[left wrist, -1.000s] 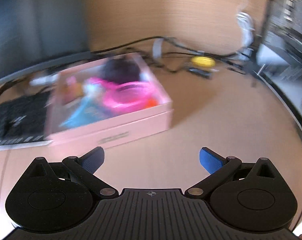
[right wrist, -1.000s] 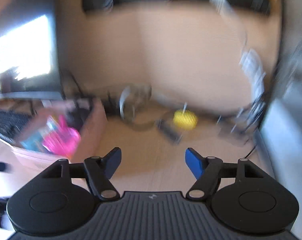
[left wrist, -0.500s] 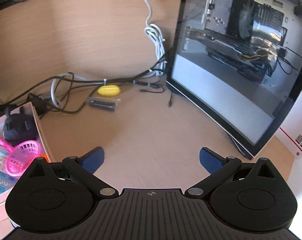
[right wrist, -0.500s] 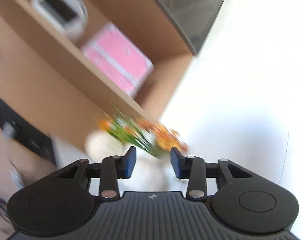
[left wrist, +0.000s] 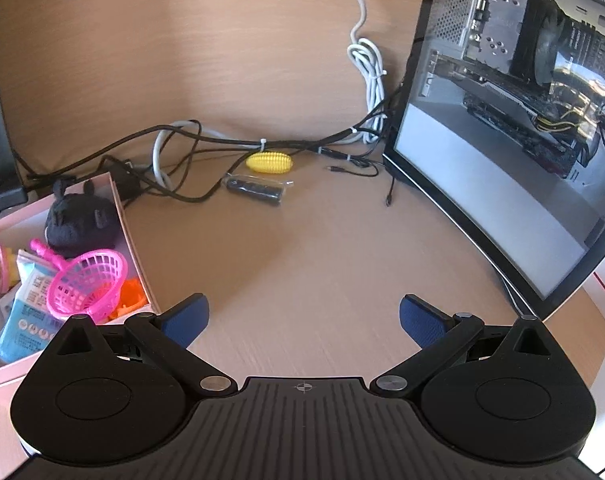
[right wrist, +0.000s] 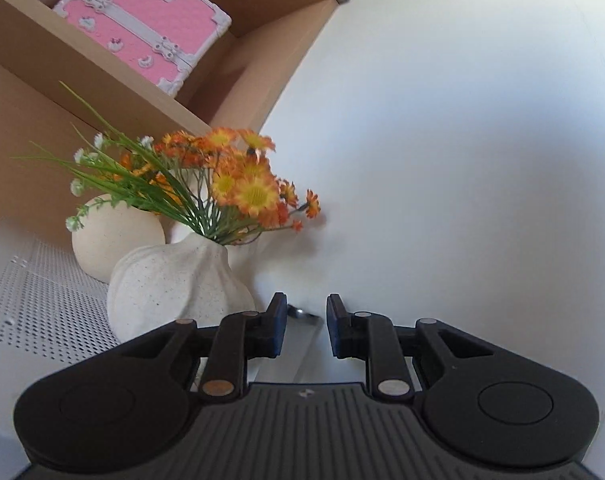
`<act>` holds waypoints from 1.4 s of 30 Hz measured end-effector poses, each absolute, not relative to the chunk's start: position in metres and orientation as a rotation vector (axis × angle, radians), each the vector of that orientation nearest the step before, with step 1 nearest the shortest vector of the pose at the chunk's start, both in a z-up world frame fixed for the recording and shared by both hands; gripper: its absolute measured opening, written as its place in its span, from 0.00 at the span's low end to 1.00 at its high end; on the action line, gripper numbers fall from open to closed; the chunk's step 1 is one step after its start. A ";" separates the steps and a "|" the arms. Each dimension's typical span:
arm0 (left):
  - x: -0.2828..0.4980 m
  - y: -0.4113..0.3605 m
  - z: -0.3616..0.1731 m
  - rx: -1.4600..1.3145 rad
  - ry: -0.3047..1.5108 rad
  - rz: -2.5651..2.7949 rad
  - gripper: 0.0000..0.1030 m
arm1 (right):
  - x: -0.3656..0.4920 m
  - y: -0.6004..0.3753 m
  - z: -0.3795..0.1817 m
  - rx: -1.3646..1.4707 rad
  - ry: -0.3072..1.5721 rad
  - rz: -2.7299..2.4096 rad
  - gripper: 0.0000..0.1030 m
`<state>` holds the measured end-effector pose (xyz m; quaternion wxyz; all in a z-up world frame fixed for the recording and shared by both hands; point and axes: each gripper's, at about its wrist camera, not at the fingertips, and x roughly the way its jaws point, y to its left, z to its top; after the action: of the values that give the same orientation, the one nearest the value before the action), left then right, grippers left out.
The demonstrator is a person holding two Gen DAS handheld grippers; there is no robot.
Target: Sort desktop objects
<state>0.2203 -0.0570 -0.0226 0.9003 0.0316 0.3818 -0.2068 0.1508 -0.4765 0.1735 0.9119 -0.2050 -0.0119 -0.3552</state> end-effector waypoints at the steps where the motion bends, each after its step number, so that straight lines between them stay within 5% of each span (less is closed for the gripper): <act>1: 0.220 -0.058 -0.023 0.066 0.791 -0.429 1.00 | 0.151 -0.481 0.174 -0.412 -0.023 -0.733 0.19; 9: 0.217 -0.063 -0.022 0.074 0.793 -0.432 1.00 | 0.145 -0.483 0.177 -0.373 -0.041 -0.697 0.19; 12: 0.217 -0.062 -0.022 0.074 0.796 -0.429 1.00 | 0.137 -0.478 0.178 -0.380 -0.076 -0.686 0.15; 14: 0.217 -0.062 -0.022 0.073 0.796 -0.430 1.00 | 0.132 -0.474 0.181 -0.394 -0.086 -0.676 0.04; 21: 0.215 -0.068 -0.023 0.062 0.805 -0.461 1.00 | 0.125 -0.475 0.177 -0.404 -0.115 -0.626 0.04; 30: 0.211 -0.075 -0.017 0.083 0.799 -0.455 1.00 | 0.103 -0.491 0.154 -0.262 -0.134 -0.603 0.10; 35: 0.209 -0.072 -0.020 0.073 0.808 -0.438 1.00 | 0.079 -0.507 0.171 -0.013 -0.086 -0.465 0.44; 42: 0.207 -0.073 -0.019 0.053 0.801 -0.432 1.00 | 0.094 -0.541 0.190 0.114 0.046 -0.368 0.40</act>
<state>0.2070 -0.0727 -0.0189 0.8979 0.0258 0.3868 -0.2087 0.0942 -0.5412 0.1897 0.9813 0.0568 0.0230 -0.1827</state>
